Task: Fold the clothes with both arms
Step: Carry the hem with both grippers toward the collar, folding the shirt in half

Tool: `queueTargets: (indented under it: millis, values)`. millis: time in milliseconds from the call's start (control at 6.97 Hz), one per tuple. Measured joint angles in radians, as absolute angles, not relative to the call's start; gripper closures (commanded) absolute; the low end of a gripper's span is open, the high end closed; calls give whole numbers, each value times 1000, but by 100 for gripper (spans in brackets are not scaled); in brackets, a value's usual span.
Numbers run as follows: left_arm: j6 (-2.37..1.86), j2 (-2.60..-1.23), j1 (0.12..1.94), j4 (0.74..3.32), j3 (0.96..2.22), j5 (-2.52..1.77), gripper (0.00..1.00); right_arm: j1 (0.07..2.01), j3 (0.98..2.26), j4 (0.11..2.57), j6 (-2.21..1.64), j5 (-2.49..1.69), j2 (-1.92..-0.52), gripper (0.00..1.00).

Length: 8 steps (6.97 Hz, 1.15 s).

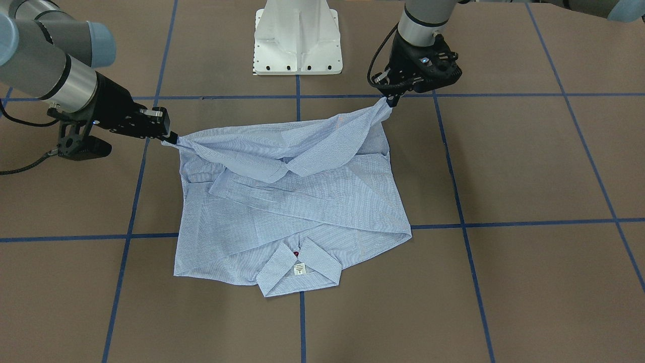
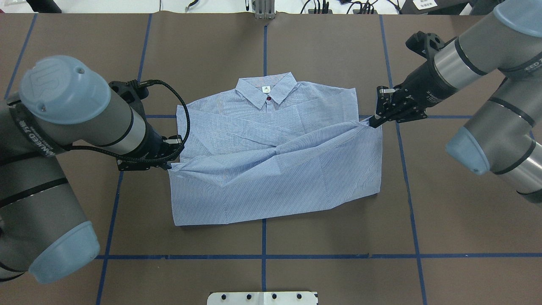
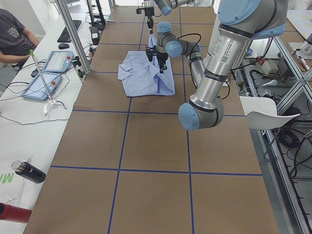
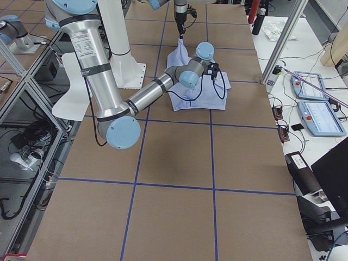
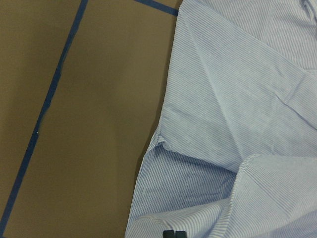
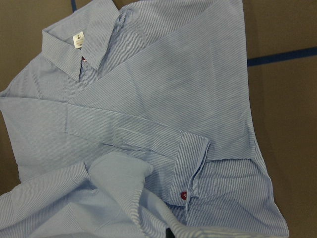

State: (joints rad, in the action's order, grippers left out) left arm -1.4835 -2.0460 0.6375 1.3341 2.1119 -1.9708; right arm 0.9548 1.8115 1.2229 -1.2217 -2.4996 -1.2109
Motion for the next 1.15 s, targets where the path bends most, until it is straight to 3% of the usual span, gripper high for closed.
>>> queueTargets:
  millis: [430, 1148]
  values:
    - [-1385, -2061, 742, 1370, 2055, -2008, 100, 1018, 1699, 1222, -1212, -2496, -1114, 100]
    - [-1366, -2123, 834, 1662, 1781, -2025, 100, 1035, 1451, 1207, -1207, -2457, -919, 100]
